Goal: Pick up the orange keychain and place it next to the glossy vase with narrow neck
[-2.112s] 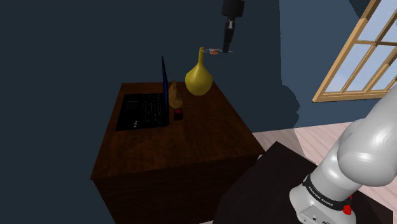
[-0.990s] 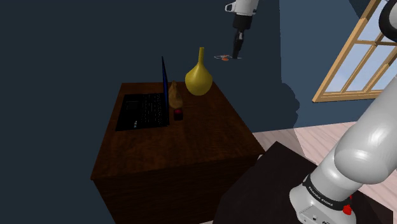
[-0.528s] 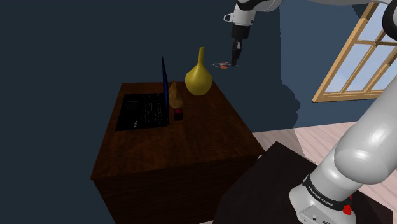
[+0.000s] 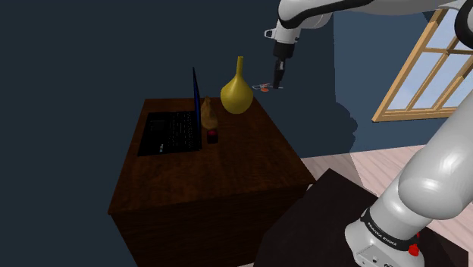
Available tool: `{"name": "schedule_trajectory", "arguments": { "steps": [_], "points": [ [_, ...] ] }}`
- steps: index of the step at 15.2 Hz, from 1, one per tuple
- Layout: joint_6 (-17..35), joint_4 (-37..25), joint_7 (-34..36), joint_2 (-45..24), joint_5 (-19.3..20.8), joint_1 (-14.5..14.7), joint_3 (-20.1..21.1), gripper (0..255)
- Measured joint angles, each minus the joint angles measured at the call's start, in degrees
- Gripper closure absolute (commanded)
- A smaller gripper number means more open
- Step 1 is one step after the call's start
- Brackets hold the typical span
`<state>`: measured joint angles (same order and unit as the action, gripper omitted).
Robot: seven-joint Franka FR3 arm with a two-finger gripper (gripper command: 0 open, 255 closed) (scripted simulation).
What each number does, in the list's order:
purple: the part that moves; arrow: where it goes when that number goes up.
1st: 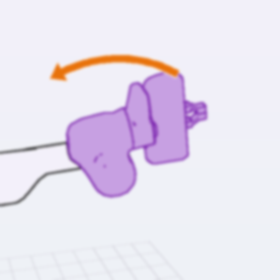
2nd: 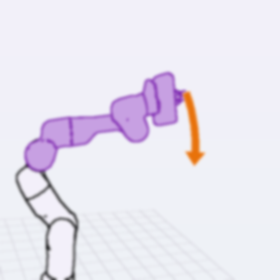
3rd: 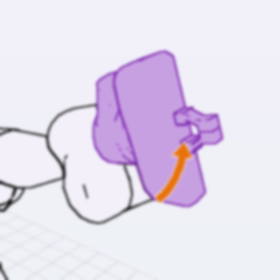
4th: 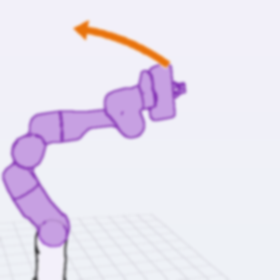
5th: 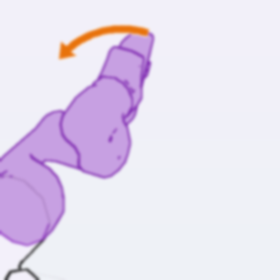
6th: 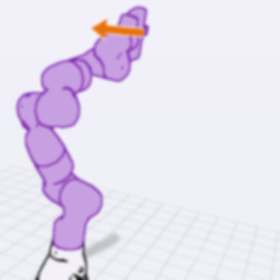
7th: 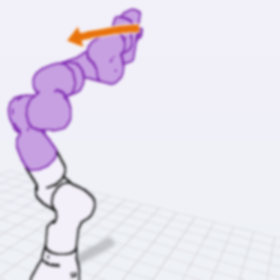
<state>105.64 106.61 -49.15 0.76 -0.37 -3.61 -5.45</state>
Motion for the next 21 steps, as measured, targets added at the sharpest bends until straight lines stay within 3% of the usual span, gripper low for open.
{"name": "schedule_trajectory", "arguments": {
  "steps": [21],
  "points": [
    [15.77,11.74,-0.51,-4.04,-0.51,-0.09,-0.07,255]
  ]
}}
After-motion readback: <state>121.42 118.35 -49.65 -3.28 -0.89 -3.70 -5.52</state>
